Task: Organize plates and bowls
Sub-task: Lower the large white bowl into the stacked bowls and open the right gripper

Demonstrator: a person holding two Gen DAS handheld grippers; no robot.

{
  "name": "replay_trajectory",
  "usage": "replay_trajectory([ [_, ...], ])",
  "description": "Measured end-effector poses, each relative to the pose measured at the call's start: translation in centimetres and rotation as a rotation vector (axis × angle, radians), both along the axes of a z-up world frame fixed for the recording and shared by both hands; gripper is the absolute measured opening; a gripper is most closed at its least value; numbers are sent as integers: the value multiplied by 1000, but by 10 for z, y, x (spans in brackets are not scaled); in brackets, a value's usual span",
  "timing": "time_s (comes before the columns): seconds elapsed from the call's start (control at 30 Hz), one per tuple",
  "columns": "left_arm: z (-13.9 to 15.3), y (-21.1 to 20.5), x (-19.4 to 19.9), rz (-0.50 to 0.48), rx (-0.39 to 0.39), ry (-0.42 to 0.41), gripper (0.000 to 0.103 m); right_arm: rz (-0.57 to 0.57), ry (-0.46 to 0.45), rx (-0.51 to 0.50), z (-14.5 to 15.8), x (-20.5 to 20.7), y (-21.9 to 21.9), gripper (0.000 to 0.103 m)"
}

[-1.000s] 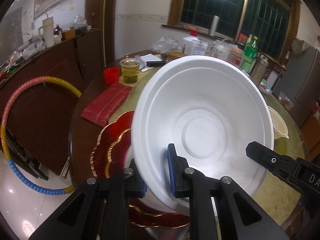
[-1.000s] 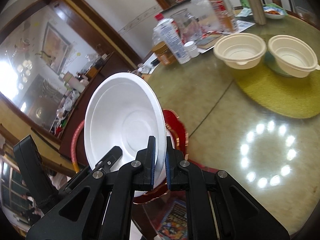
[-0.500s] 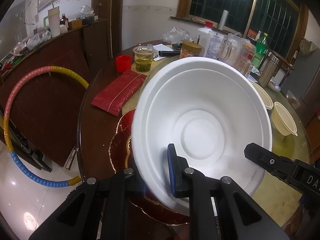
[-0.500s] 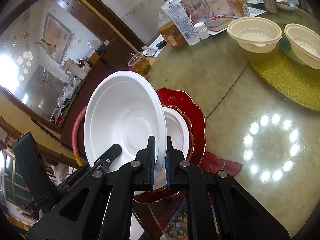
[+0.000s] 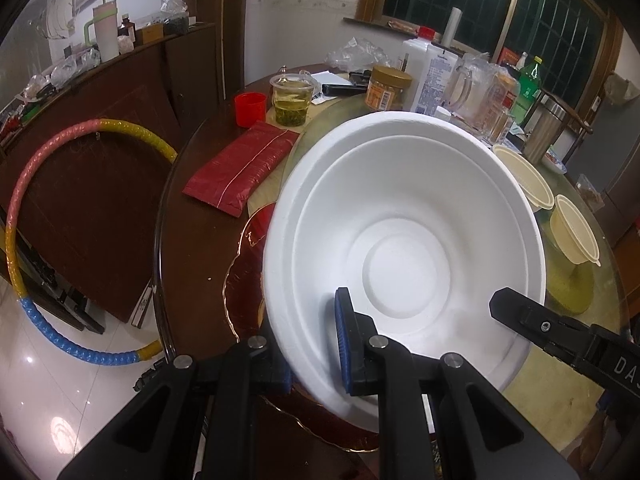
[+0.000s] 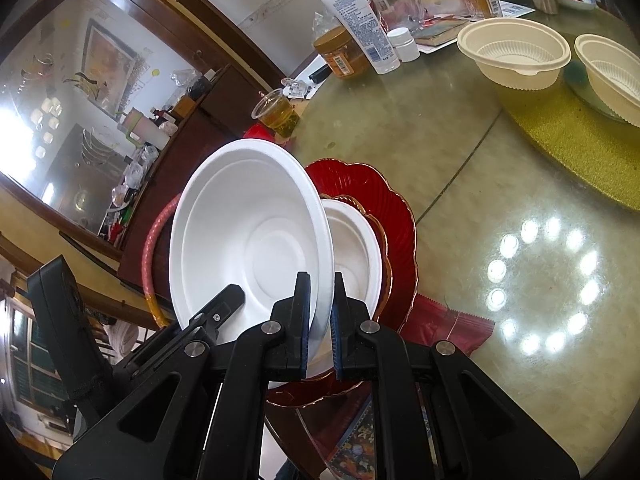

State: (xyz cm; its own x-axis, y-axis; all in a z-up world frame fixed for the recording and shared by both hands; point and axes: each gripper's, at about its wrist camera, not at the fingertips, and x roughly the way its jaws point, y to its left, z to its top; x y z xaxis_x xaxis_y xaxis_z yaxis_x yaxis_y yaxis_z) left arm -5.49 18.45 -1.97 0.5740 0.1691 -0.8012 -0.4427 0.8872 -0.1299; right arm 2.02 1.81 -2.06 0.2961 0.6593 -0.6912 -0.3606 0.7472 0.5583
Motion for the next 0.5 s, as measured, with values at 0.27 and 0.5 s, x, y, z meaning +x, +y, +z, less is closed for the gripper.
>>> replay_trajectory([
  [0.27,3,0,1,-5,3,2,16,1,6,-1,0,1,-1,10],
  [0.5,0,-2,4,-6,9,16,16,9,22,-2,-3,2,-4,10],
])
